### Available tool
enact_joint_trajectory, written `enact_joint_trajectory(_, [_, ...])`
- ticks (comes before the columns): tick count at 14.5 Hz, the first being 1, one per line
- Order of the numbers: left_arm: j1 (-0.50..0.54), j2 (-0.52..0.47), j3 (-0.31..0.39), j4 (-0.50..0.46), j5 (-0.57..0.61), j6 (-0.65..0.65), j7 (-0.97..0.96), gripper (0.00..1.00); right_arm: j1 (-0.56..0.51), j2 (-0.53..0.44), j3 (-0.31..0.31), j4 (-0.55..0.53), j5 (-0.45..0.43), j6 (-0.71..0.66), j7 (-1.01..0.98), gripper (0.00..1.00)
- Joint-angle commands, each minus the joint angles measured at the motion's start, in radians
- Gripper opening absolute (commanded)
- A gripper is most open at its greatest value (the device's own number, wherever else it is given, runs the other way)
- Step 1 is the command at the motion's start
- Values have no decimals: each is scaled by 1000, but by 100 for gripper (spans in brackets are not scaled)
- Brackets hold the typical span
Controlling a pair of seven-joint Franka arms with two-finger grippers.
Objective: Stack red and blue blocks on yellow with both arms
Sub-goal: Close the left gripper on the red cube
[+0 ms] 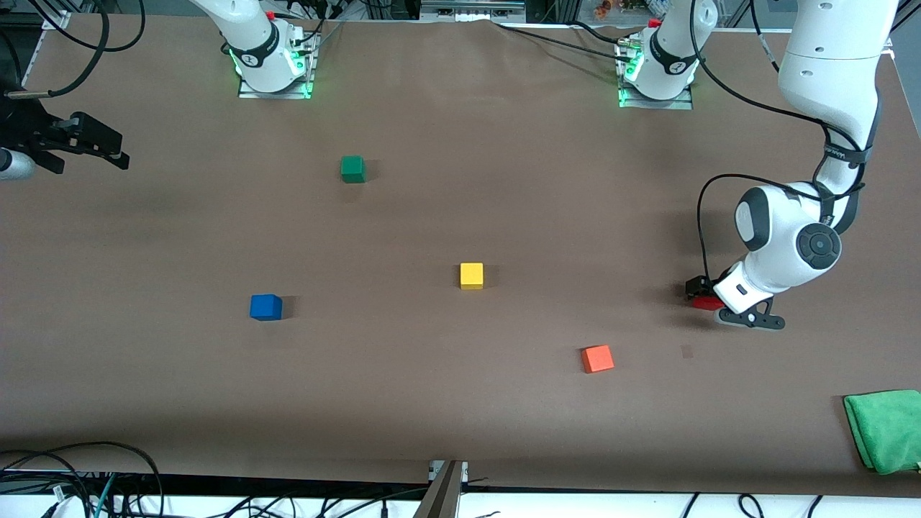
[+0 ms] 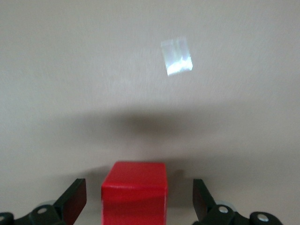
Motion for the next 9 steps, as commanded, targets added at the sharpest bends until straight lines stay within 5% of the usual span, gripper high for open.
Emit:
enact_joint_trajectory(1, [-6, 10, 2, 29, -26, -12, 1, 100, -1, -5, 0, 6, -4, -9, -12, 100])
enact_joint_trajectory(9, [8, 31, 2, 23, -26, -9, 18, 100, -1, -3, 0, 6, -4, -9, -12, 100])
